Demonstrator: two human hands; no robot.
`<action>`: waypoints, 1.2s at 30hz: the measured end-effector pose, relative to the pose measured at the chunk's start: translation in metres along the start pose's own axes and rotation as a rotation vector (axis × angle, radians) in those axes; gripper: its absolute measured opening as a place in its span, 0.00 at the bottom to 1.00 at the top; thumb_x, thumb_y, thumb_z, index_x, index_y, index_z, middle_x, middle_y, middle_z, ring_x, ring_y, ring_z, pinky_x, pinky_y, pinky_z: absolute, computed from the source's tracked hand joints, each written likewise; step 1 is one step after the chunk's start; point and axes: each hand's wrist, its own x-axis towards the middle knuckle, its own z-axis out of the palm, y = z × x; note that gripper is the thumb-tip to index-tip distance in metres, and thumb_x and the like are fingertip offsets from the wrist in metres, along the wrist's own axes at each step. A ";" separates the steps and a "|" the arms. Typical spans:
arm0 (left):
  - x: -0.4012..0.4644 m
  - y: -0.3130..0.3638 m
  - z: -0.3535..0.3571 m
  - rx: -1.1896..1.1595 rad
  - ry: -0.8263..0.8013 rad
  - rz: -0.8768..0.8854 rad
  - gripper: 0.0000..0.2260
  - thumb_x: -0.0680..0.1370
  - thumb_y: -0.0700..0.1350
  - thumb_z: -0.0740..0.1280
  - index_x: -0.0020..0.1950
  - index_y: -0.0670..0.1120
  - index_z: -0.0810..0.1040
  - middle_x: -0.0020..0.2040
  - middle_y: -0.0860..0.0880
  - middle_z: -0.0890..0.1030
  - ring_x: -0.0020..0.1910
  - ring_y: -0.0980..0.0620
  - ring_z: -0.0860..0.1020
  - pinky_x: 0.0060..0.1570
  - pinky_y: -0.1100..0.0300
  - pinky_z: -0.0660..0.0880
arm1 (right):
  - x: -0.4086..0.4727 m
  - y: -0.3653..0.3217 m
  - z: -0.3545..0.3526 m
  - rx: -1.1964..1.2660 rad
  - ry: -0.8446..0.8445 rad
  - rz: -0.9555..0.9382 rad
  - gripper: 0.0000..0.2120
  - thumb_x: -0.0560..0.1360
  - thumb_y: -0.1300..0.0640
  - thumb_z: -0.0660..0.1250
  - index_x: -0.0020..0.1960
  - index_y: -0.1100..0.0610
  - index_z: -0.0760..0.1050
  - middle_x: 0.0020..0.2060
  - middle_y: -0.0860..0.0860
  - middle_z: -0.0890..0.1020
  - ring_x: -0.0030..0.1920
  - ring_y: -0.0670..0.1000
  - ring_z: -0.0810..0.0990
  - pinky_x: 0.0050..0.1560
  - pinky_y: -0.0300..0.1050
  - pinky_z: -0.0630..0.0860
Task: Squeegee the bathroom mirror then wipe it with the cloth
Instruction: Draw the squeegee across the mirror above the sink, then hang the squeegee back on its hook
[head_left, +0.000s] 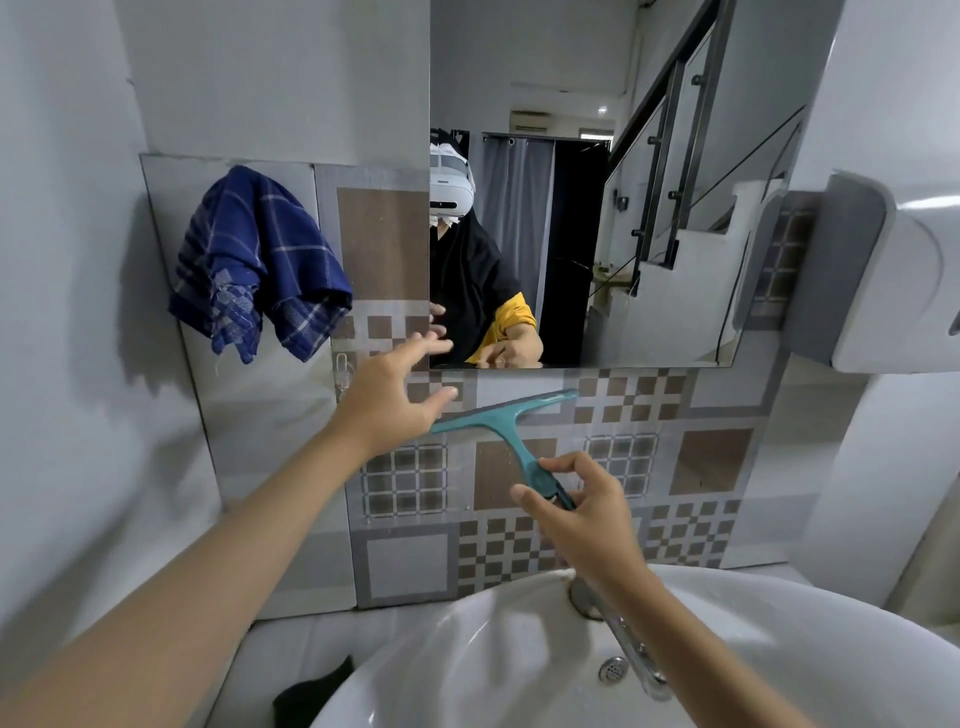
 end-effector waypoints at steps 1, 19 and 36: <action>-0.003 0.008 0.000 -0.070 -0.016 -0.005 0.18 0.72 0.45 0.72 0.62 0.51 0.77 0.65 0.52 0.77 0.66 0.56 0.72 0.69 0.53 0.67 | -0.003 -0.011 -0.008 -0.028 -0.070 0.012 0.15 0.70 0.53 0.75 0.52 0.52 0.74 0.37 0.55 0.83 0.25 0.42 0.78 0.26 0.34 0.73; -0.043 0.017 -0.052 -0.216 -0.461 -0.250 0.07 0.71 0.34 0.72 0.43 0.45 0.80 0.44 0.42 0.83 0.45 0.45 0.82 0.51 0.48 0.80 | 0.052 -0.107 -0.028 -0.275 -0.617 -0.151 0.22 0.63 0.56 0.78 0.56 0.52 0.78 0.35 0.54 0.84 0.27 0.48 0.76 0.27 0.41 0.76; -0.077 -0.065 -0.036 -0.296 0.137 -0.320 0.17 0.71 0.36 0.72 0.57 0.48 0.77 0.51 0.49 0.81 0.48 0.48 0.81 0.47 0.50 0.81 | 0.100 -0.098 0.119 0.082 -0.345 -0.267 0.26 0.71 0.61 0.75 0.66 0.54 0.71 0.35 0.57 0.84 0.35 0.52 0.84 0.39 0.50 0.83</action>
